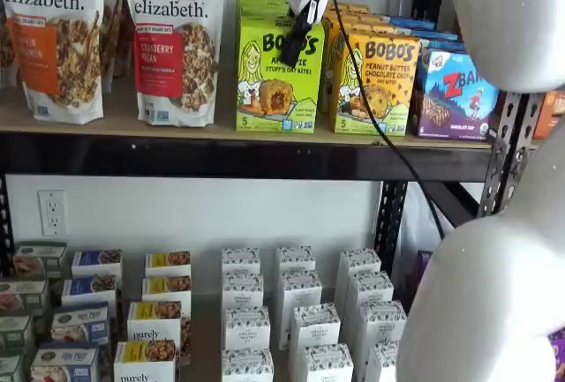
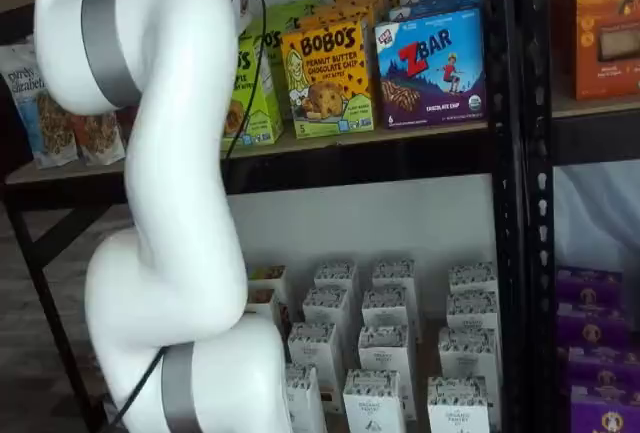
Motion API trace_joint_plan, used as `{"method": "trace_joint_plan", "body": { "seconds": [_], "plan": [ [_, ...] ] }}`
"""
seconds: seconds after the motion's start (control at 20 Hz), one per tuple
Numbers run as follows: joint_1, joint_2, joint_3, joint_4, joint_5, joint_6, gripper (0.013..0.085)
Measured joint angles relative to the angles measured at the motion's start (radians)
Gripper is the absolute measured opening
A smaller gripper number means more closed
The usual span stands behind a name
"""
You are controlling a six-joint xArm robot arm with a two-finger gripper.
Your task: Pick the green box on the top shelf, the fourth from the left
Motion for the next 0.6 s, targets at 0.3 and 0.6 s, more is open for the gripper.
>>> {"method": "trace_joint_plan", "body": {
  "seconds": [0.3,0.6],
  "plan": [
    [-0.004,0.001,-0.015,0.009,0.022,0.0,0.033],
    [-0.005,-0.006,-0.025,0.014,0.034,0.004,0.033]
  ]
}}
